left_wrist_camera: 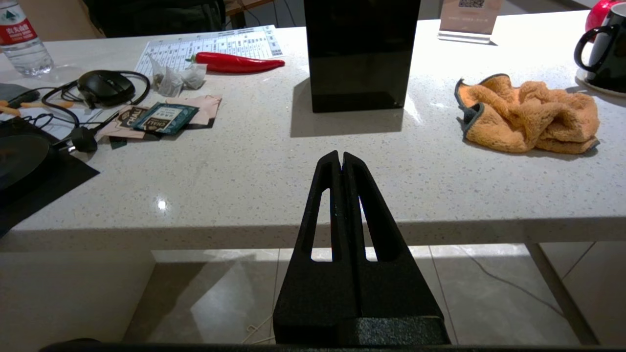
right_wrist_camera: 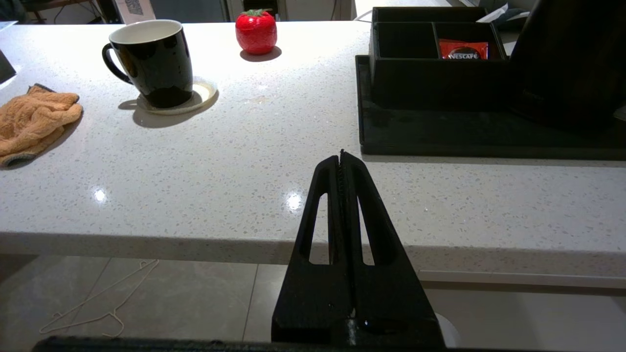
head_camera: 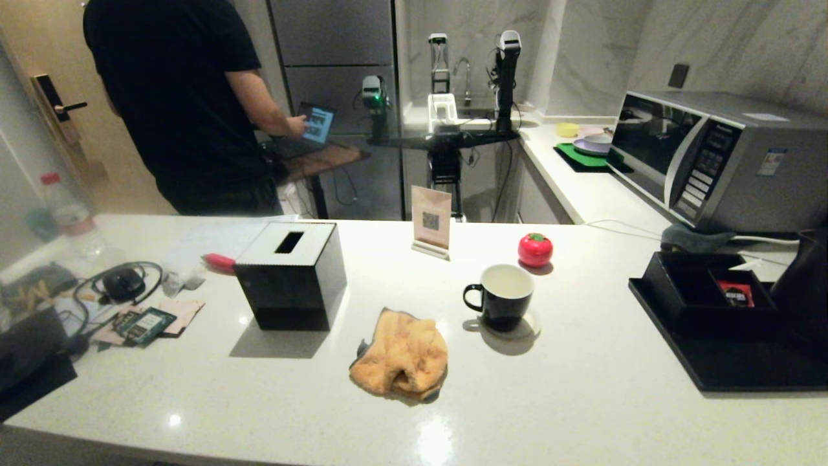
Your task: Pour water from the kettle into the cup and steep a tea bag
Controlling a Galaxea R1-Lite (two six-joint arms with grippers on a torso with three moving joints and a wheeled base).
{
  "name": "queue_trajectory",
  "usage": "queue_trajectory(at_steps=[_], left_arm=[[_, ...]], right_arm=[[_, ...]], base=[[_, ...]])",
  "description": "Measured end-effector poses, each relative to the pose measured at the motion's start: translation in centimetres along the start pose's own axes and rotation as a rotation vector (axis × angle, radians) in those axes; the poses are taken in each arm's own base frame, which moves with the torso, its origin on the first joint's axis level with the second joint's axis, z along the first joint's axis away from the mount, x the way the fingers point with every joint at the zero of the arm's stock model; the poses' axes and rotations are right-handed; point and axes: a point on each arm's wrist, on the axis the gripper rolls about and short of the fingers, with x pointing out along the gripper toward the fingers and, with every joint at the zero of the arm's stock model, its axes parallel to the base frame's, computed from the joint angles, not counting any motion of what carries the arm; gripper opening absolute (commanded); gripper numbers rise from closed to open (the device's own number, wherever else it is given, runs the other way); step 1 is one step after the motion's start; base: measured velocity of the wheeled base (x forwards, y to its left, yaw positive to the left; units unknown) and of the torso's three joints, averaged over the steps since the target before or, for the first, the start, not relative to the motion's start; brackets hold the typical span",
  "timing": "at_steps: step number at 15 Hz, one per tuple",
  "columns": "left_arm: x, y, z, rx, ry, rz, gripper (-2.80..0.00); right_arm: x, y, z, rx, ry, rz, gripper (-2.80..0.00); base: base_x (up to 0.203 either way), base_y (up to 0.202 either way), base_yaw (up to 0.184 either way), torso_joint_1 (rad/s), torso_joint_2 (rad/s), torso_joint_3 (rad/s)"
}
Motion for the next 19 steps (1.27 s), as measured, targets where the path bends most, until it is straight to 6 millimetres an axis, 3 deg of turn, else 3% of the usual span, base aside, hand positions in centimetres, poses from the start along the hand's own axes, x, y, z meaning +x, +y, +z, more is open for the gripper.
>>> queue_trajectory(at_steps=[19], left_arm=[[0.00, 0.00, -0.01, 0.000, 0.000, 0.000, -2.80]], right_arm=[[0.00, 0.00, 0.00, 0.000, -0.001, -0.002, -2.80]], base=[[0.000, 0.000, 0.000, 0.000, 0.00, 0.000]])
